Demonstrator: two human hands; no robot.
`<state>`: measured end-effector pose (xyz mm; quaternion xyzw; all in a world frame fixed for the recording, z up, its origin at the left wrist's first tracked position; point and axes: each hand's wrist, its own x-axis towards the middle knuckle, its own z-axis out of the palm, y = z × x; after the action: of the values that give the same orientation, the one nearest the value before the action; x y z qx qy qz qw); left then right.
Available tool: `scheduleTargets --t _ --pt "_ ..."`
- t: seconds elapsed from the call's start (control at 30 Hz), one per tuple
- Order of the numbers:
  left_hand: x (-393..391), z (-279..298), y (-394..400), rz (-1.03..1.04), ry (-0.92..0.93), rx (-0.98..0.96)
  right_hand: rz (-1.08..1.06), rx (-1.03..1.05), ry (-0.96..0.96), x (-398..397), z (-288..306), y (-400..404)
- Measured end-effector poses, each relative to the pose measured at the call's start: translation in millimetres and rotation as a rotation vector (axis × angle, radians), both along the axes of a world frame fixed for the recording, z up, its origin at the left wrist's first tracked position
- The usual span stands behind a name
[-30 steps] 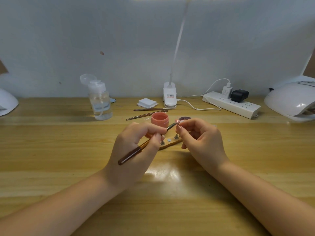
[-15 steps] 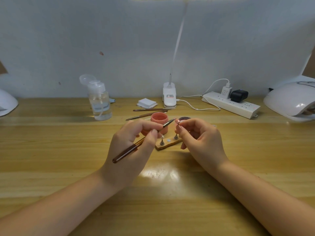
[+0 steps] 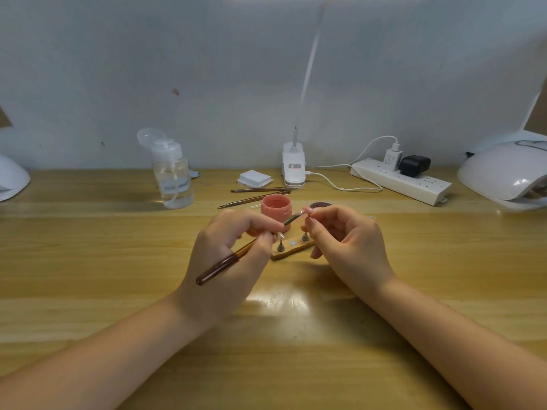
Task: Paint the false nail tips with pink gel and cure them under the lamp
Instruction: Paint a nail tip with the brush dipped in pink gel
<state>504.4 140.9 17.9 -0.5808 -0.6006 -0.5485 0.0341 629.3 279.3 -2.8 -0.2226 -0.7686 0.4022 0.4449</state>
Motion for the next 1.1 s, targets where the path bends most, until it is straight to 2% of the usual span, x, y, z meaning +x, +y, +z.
scheduleTargets --t 0.2,0.33,0.47,0.63,0.8,0.97,1.1 --pt "1.7 -0.4 0.5 -0.019 0.021 -0.003 0.001 0.006 0.003 0.4 1.1 -0.8" --pt "-1.6 -1.4 0.3 0.005 -0.072 -0.013 -0.006 0.002 0.000 0.2 0.7 -0.3" --pt "2.3 0.4 0.1 -0.044 -0.038 -0.013 -0.002 0.026 0.004 0.3 0.5 -0.7" --pt "-0.3 -0.8 -0.5 -0.001 -0.072 -0.016 -0.001 0.024 -0.005 0.4 -0.1 0.4" --pt "3.0 -0.2 0.2 -0.029 -0.003 -0.007 -0.005 0.046 0.009 0.3 -0.6 0.5" --pt "0.4 -1.7 1.2 0.043 -0.090 0.019 -0.033 0.067 0.018 -0.4 -2.4 2.0" --pt "3.7 -0.6 0.9 0.004 -0.072 0.041 -0.050 0.114 0.030 -0.5 -2.0 2.5"
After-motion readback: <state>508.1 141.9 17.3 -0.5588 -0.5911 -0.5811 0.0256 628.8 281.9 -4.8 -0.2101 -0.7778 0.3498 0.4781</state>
